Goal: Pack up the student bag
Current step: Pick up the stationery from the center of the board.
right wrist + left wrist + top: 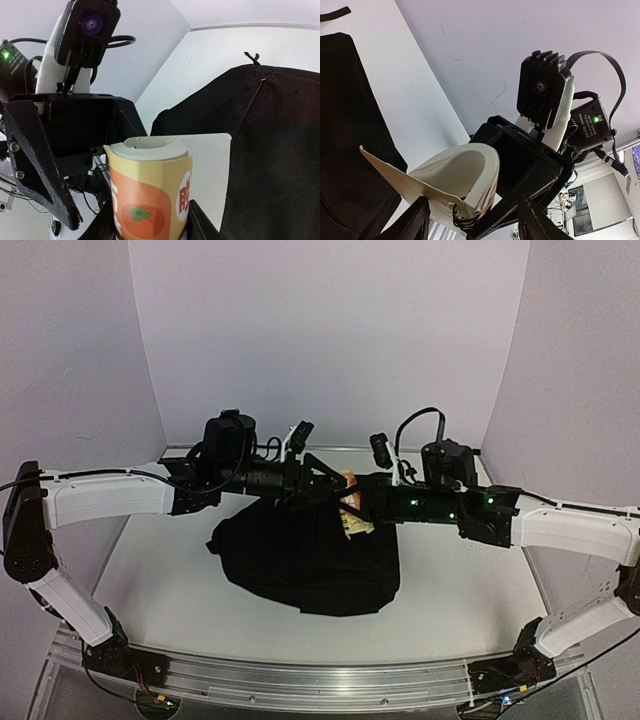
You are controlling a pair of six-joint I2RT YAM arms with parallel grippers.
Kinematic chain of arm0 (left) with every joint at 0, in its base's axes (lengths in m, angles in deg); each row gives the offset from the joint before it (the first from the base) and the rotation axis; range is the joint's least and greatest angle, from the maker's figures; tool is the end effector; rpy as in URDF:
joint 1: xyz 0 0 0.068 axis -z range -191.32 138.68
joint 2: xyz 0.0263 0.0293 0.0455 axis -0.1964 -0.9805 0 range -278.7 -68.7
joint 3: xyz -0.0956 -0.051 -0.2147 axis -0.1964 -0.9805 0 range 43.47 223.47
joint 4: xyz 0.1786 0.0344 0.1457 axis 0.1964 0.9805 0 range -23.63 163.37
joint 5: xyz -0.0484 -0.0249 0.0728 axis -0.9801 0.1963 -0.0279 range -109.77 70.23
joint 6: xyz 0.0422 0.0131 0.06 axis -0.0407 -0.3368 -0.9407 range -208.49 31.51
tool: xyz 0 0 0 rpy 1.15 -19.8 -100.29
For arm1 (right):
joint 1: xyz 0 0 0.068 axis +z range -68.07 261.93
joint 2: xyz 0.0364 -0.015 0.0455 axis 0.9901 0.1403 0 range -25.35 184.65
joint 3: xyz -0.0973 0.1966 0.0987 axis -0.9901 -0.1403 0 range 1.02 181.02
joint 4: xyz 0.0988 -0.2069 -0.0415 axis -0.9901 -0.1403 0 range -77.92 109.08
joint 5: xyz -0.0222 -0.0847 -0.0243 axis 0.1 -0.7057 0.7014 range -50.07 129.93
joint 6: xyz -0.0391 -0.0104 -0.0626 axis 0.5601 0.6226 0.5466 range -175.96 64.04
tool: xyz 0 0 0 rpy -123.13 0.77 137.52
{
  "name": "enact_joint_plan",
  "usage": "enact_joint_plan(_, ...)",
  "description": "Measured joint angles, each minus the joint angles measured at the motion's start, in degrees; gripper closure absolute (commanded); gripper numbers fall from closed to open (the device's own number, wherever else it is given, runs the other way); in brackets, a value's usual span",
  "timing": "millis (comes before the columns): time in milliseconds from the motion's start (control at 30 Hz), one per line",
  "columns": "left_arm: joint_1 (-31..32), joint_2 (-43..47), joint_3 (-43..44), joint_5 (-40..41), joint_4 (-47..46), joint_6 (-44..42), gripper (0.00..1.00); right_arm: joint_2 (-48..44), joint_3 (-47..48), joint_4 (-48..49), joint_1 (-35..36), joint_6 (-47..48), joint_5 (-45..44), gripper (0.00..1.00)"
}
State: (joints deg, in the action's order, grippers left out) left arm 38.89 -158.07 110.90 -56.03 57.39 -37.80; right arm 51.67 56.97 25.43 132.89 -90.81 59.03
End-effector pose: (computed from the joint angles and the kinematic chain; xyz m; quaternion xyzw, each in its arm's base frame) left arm 0.2019 -0.3004 0.2917 0.1908 0.7444 -0.6114 0.1891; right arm 0.1847 0.2604 0.2832 -0.2097 0.7591 0.5061 0.3517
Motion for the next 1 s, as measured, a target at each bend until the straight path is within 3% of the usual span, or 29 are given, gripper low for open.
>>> enact_joint_plan(267,-0.1,-0.5,0.0,0.0,-0.6,1.5,0.54,0.3,0.1,0.1,0.3,0.6,0.3,0.62)
enact_joint_plan(533,-0.3,-1.9,0.0,0.2,-2.1,3.4,0.88,1.1,0.6,-1.4,0.3,1.2,-0.3,0.58)
enact_joint_plan(633,-0.4,-1.9,-0.1,0.3,-2.9,3.8,0.98,1.1,0.6,-1.5,0.4,1.2,-1.6,0.48)
enact_joint_plan(700,-0.4,-1.9,-0.3,0.5,-3.4,3.9,1.00,1.1,0.6,-1.7,0.5,1.1,-3.0,0.42)
enact_joint_plan(867,-0.3,-1.7,-1.3,1.7,-3.7,3.9,1.00,1.1,0.5,-2.8,1.2,0.6,-7.1,0.03)
enact_joint_plan(1000,-0.3,-0.1,-2.8,4.1,-2.6,2.2,1.00,0.3,0.0,-3.1,1.3,0.1,-8.5,0.02)
